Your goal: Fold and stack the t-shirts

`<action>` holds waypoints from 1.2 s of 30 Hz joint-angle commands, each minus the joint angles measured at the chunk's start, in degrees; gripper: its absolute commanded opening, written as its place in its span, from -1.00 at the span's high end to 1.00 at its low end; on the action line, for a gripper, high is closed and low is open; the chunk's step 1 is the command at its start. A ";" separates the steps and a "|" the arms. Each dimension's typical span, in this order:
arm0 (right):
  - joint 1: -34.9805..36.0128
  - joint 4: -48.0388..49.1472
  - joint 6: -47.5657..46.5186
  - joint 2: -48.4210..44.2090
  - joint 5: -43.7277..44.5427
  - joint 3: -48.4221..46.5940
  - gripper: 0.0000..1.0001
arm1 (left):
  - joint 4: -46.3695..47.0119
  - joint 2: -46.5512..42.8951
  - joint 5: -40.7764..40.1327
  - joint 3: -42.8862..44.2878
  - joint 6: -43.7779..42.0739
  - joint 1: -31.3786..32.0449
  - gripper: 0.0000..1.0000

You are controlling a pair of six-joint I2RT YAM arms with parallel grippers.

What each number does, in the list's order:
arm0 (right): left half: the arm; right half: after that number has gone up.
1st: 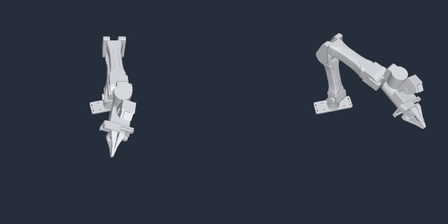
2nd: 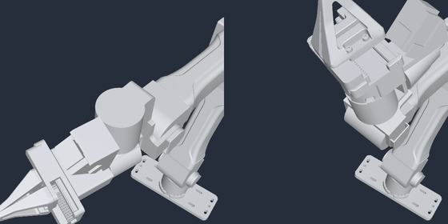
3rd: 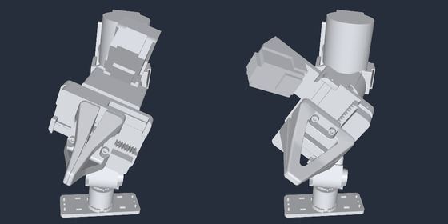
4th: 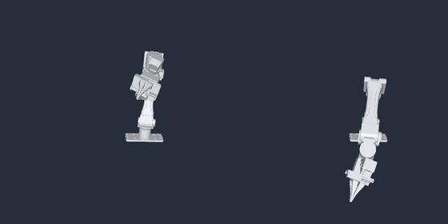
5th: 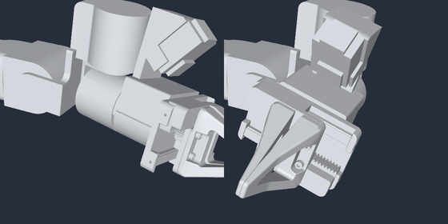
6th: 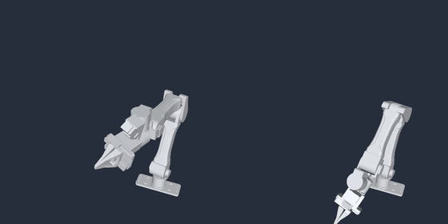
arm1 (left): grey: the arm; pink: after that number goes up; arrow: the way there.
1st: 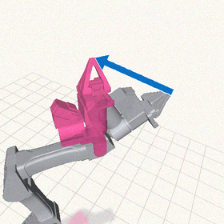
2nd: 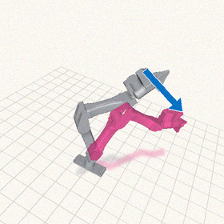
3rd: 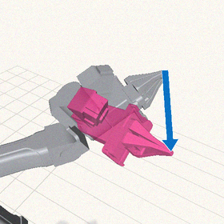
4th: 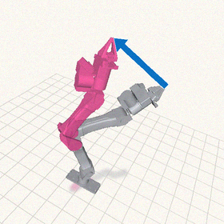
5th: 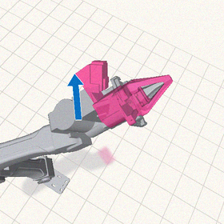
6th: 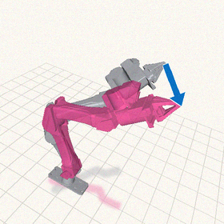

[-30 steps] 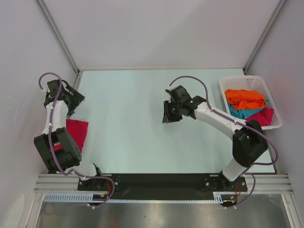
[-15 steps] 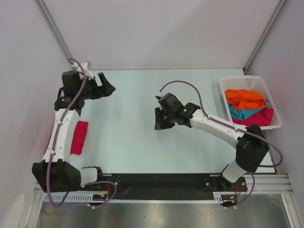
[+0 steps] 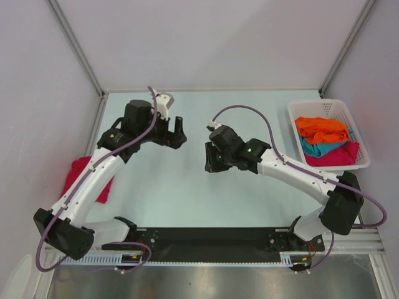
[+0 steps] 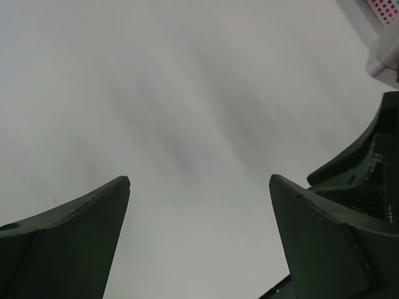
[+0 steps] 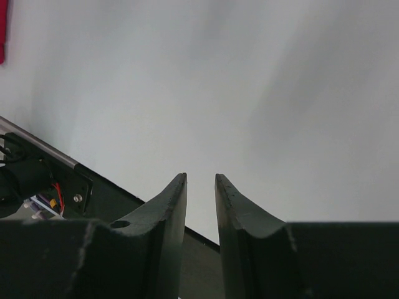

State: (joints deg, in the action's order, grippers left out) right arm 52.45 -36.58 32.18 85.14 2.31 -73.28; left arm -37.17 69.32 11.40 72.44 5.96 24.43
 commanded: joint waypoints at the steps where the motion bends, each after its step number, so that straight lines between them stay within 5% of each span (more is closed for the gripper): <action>1: 0.20 -1.04 0.95 -1.56 2.88 -1.43 0.39 | -4.22 3.44 -11.12 5.77 -4.54 11.13 -0.99; 12: 0.20 -2.45 1.21 -3.32 5.16 -0.73 0.38 | -4.14 11.98 -13.69 10.00 -3.76 21.88 -0.99; 36: 0.11 -1.74 2.09 -7.27 6.66 4.63 0.38 | -3.44 15.49 -9.03 10.00 -4.55 29.45 -0.99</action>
State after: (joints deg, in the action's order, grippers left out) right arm 51.90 -42.37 33.67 79.46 9.26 -68.71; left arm -44.25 83.90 -0.84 80.47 2.33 51.86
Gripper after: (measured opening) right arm 0.309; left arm 0.994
